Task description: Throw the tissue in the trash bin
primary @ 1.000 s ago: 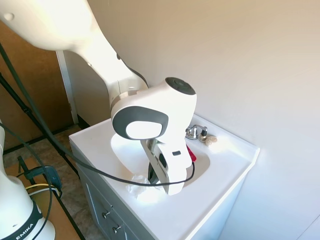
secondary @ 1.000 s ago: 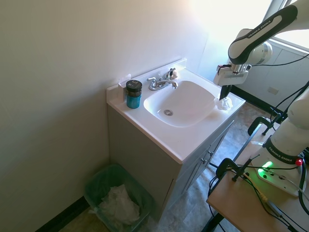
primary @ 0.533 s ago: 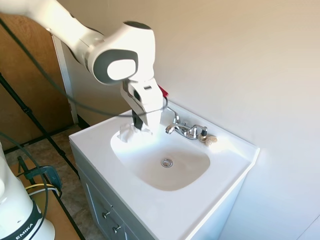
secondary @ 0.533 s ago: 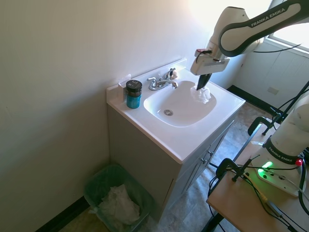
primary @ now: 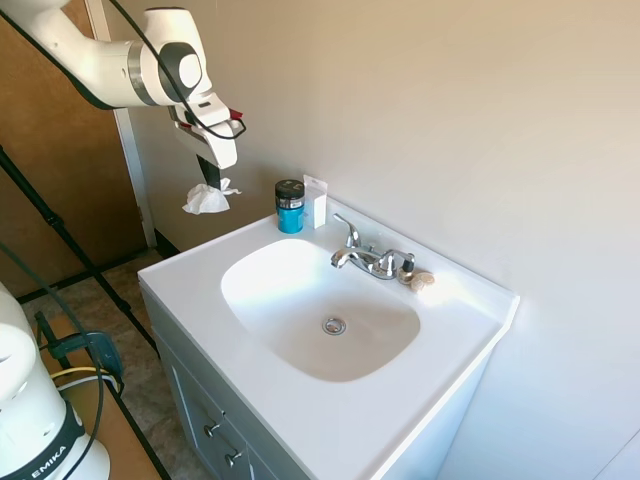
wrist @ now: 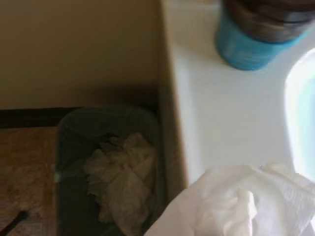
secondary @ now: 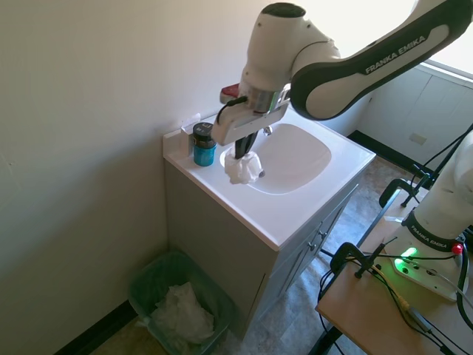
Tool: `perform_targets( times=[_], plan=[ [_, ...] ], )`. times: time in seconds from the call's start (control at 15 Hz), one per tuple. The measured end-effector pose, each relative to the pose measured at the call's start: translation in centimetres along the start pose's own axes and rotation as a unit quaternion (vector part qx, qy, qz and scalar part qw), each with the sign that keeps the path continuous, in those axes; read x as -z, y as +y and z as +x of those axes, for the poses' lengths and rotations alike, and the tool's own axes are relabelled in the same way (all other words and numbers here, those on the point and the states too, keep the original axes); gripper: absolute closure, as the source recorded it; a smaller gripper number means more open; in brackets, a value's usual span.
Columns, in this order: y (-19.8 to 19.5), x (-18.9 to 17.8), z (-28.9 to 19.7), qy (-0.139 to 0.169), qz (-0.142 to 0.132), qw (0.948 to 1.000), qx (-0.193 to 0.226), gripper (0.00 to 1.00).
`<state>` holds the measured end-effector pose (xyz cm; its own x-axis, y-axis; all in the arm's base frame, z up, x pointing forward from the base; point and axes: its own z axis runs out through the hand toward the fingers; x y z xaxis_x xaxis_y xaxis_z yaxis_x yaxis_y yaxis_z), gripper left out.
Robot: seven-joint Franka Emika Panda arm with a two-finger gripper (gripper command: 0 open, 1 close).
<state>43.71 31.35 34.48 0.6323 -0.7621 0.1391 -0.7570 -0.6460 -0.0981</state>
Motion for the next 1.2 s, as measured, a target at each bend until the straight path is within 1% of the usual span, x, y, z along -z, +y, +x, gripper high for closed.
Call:
perform_targets(
  times=[0.13,0.27,0.47,0.53,0.73,1.2],
  plan=[
    [-3.2,-2.8,-2.3,-0.012,-0.001,0.9999,0.001,1.00],
    [-5.6,-5.8,-3.8,-0.029,-0.008,0.9995,0.004,1.00],
    [-7.5,-10.3,-4.5,-0.036,-0.023,0.9991,-0.003,1.00],
    [-7.9,-11.7,-4.5,-0.038,-0.029,0.9988,-0.008,0.00],
    [-8.3,-14.3,-4.9,-0.042,-0.042,0.9981,-0.013,0.00],
    [-8.3,-16.0,-5.9,-0.035,-0.064,0.9973,-0.009,0.00]
  ],
)
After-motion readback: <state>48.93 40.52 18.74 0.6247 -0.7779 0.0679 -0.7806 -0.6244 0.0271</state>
